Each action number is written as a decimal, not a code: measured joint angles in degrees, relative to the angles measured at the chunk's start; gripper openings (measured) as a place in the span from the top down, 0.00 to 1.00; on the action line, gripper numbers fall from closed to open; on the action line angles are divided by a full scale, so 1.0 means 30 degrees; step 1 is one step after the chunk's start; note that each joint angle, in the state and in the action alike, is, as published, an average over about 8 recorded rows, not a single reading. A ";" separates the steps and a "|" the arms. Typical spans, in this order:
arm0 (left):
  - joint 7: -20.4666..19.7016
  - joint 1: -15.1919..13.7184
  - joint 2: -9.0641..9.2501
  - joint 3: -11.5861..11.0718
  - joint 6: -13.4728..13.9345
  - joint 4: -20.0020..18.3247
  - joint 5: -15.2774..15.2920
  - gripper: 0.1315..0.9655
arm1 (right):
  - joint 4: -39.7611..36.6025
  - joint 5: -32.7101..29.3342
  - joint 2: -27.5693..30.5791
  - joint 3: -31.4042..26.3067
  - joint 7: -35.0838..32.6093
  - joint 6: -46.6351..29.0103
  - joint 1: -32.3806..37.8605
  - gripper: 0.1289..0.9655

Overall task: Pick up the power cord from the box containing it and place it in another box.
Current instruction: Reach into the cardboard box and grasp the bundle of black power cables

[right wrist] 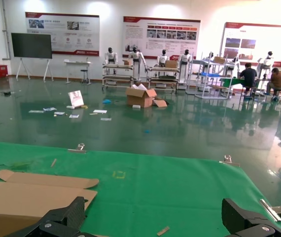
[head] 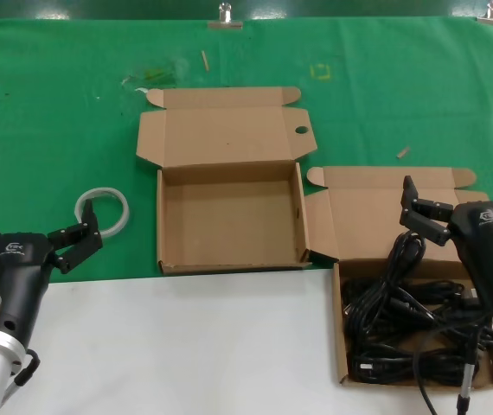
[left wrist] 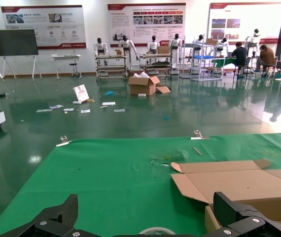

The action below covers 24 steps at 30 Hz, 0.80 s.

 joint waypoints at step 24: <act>0.0000 0.0000 0.0000 0.0000 0.0000 0.0000 0.0000 0.00 | 0.0000 0.0000 0.0000 0.0000 0.0000 0.0000 0.0000 0.00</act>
